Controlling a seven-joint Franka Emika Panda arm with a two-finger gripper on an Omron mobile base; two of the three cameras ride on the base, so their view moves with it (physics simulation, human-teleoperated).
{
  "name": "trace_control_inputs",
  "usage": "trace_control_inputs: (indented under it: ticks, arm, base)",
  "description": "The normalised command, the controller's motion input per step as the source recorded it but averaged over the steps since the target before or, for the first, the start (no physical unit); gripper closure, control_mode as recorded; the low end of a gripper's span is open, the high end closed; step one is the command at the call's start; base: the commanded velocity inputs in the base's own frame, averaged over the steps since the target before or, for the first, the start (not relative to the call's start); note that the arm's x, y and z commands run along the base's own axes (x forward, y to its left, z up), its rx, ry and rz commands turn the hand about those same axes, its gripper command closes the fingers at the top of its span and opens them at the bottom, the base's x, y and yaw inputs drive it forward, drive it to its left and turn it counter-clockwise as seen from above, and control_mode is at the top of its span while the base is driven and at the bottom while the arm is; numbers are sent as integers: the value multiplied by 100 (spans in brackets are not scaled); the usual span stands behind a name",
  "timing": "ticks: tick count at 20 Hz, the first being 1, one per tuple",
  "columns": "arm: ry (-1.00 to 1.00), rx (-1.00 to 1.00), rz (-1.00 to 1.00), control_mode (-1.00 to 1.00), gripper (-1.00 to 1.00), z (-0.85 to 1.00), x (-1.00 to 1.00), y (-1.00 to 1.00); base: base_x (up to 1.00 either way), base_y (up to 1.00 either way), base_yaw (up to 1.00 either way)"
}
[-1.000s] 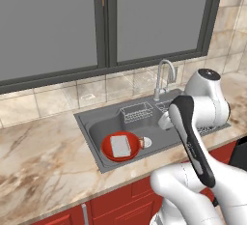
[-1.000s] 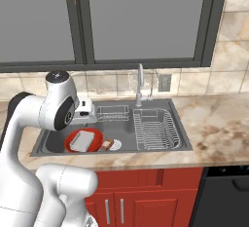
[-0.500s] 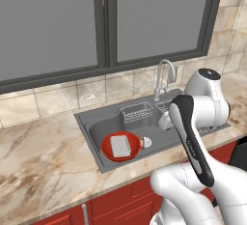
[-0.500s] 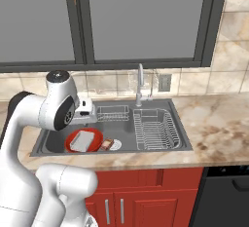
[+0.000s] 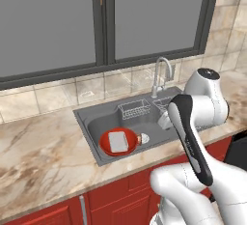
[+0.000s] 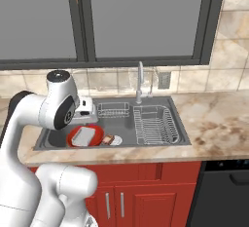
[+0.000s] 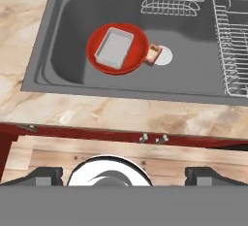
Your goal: Pick the bowl and tupperware and place them in the sink. Then turn on the water.
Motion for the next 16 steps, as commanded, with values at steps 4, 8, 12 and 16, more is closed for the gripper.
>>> trace_control_inputs:
  ticks: [4,8,12,16]
  arm:
    - [0,0,0,100,-100,0,0,0]
    - [0,0,0,100,-100,0,0,0]
    - [0,0,0,100,-100,0,0,0]
    - [0,0,0,100,-100,0,0,0]
  base:
    - [-89,-27,12]
    - [-22,-32,18]
    - [27,-41,30]
    - [40,-54,24]
